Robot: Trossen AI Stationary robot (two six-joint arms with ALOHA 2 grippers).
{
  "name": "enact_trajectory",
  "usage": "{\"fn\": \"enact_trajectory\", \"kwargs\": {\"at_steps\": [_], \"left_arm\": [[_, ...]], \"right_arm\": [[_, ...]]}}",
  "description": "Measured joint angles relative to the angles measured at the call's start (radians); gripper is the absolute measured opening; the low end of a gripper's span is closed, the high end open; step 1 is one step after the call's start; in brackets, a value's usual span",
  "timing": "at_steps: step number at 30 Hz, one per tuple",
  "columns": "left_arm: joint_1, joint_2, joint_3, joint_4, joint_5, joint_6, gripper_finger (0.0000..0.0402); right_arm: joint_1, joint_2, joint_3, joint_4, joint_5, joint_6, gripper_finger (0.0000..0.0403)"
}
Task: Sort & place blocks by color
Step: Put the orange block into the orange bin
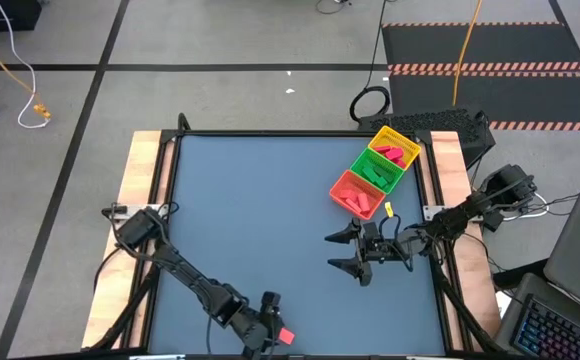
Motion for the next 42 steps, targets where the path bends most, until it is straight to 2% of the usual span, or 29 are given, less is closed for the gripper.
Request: {"fn": "enact_trajectory", "kwargs": {"at_steps": [3,6,9,12,16,19,25,31,36,42], "left_arm": [[0.004,0.008,-0.001,0.001,-0.019,0.002,0.0260],[0.009,0.010,0.000,-0.011,-0.057,0.004,0.0242],[0.014,0.012,0.000,0.001,-0.062,0.026,0.0196],[0.018,0.011,0.000,0.002,-0.065,0.033,0.0131],[0.030,0.008,0.000,-0.002,-0.076,0.049,0.0128],[0.069,-0.019,-0.002,-0.005,-0.133,0.053,0.0128],[0.189,-0.110,-0.002,0.006,-0.171,0.116,0.0128],[0.319,-0.185,-0.001,0.098,-0.172,0.175,0.0128],[0.413,-0.244,-0.001,0.242,-0.120,0.236,0.0128],[0.498,-0.302,-0.001,0.351,-0.003,0.291,0.0128]], "right_arm": [[0.000,0.000,0.000,-0.002,0.000,0.000,0.0338],[0.000,0.000,0.000,-0.006,0.000,-0.001,0.0338],[0.000,0.000,0.000,-0.007,0.000,0.001,0.0338],[0.000,0.000,0.000,-0.007,0.000,0.002,0.0338],[0.000,0.000,0.000,-0.007,0.000,-0.002,0.0338],[0.008,0.000,0.000,-0.006,-0.001,-0.058,0.0338],[0.013,0.000,0.000,0.058,-0.002,-0.241,0.0338],[0.013,0.000,0.000,0.218,-0.001,-0.532,0.0338],[-0.006,0.000,0.000,0.322,0.000,-0.719,0.0338],[-0.041,0.000,0.000,0.427,-0.001,-0.845,0.0338]]}}
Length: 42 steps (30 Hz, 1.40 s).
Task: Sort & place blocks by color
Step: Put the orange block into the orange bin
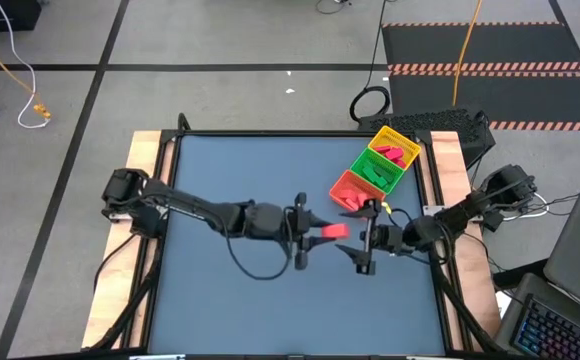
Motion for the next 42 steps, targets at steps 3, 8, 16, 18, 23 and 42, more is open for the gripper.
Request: {"fn": "enact_trajectory", "kwargs": {"at_steps": [3,8,16,18,23,42], "left_arm": [[0.023,-0.002,0.001,0.020,0.048,0.005,0.0128],[0.035,0.001,0.000,0.022,0.100,0.021,0.0128],[0.020,0.001,0.000,0.086,0.148,0.053,0.0128],[0.021,0.001,0.000,0.086,0.148,0.053,0.0128],[0.022,0.001,0.000,0.113,0.143,0.052,0.0128],[0.027,0.001,0.000,0.118,0.113,0.051,0.0130]], "right_arm": [[-0.019,-0.012,0.000,-0.001,-0.009,-0.002,0.0338],[-0.056,-0.013,0.002,-0.001,-0.104,0.084,0.0338],[-0.060,-0.014,0.002,-0.024,-0.110,0.142,0.0338],[-0.060,-0.014,0.002,-0.031,-0.110,0.152,0.0338],[-0.059,-0.014,0.002,-0.031,-0.116,0.163,0.0332],[-0.058,-0.015,0.002,-0.050,-0.128,0.133,0.0123]]}}
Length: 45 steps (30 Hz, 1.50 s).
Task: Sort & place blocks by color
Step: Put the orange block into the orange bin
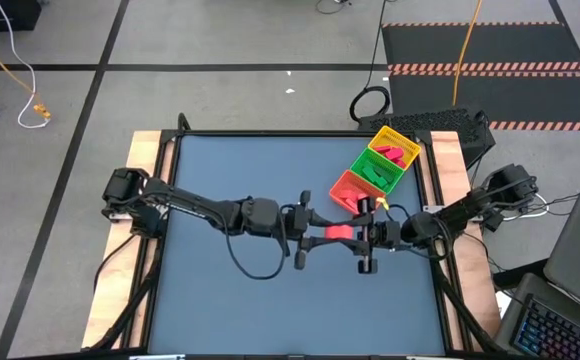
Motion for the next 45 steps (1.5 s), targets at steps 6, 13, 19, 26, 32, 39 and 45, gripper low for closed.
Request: {"fn": "enact_trajectory", "kwargs": {"at_steps": [6,13,19,26,32,39,45], "left_arm": [[0.000,0.000,0.000,-0.090,-0.095,-0.057,0.0294],[0.001,-0.046,0.000,-0.272,-0.243,-0.053,0.0387],[0.000,-0.122,0.000,-0.517,-0.376,-0.085,0.0345],[0.000,-0.168,0.000,-0.772,-0.456,-0.201,0.0305],[0.000,-0.169,0.000,-0.852,-0.530,-0.273,0.0281],[-0.001,-0.169,0.000,-0.823,-0.531,-0.295,0.0277],[-0.011,-0.169,0.000,-0.821,-0.531,-0.298,0.0278]], "right_arm": [[-0.001,0.002,0.000,-0.017,0.028,-0.037,0.0123],[0.000,0.001,0.000,-0.055,0.260,-0.069,0.0123],[0.000,-0.014,0.000,-0.209,0.721,-0.069,0.0123],[0.000,-0.111,0.000,-0.628,0.996,0.153,0.0123],[-0.033,-0.187,0.000,-0.998,0.950,0.508,0.0123],[-0.106,-0.186,0.000,-1.211,0.755,0.783,0.0123],[-0.135,-0.186,0.000,-1.224,0.753,0.798,0.0153]]}}
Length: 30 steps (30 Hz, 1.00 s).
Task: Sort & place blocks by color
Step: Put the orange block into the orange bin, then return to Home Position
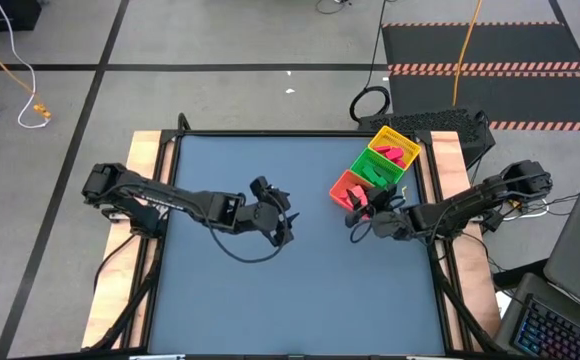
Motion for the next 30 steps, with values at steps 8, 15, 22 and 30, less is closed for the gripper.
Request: {"fn": "enact_trajectory", "kwargs": {"at_steps": [8,15,22,30], "left_arm": [[-0.004,0.000,0.000,0.000,0.000,0.000,0.0278],[-0.004,0.000,0.000,0.001,0.000,0.000,0.0278],[-0.004,0.000,0.000,0.007,0.000,-0.001,0.0278],[-0.025,0.001,0.000,0.084,0.001,0.075,0.0278]], "right_arm": [[0.000,0.000,0.000,0.000,0.000,0.016,0.0249],[0.000,0.000,0.000,0.001,0.000,-0.003,0.0260],[0.001,0.000,0.000,0.001,-0.001,-0.005,0.0262],[0.008,0.000,0.000,0.165,-0.241,-0.174,0.0262]]}}
